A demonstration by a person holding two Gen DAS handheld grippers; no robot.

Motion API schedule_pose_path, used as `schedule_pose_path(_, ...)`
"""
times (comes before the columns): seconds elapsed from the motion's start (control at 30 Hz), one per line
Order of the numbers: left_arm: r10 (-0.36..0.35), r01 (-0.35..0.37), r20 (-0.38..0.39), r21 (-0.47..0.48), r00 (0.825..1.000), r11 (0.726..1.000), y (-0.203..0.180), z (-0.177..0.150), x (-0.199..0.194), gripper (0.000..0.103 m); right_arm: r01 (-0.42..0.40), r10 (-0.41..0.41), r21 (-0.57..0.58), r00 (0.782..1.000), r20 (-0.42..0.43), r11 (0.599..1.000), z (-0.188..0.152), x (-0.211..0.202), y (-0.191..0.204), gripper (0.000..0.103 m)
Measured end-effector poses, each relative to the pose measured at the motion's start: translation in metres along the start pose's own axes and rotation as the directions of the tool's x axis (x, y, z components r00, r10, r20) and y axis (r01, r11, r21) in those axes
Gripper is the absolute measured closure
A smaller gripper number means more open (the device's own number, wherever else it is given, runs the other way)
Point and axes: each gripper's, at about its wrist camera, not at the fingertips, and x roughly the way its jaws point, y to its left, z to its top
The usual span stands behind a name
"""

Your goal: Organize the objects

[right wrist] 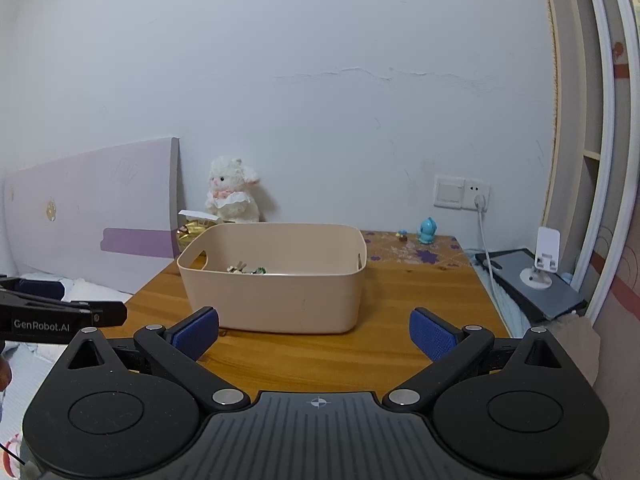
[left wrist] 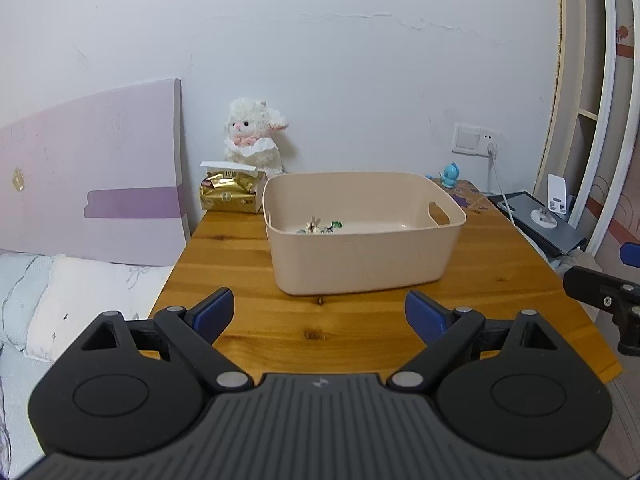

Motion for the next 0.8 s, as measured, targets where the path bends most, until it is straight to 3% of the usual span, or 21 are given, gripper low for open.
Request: schedule_pose_path(0.8,-0.002,0.003,-0.04,0.025,0.999,1.0,-0.001,-0.023,-0.019,0.01,0.014,-0.014,-0.004,0.999,-0.045,1.0,-0.006,-0.007,0.0,0.0)
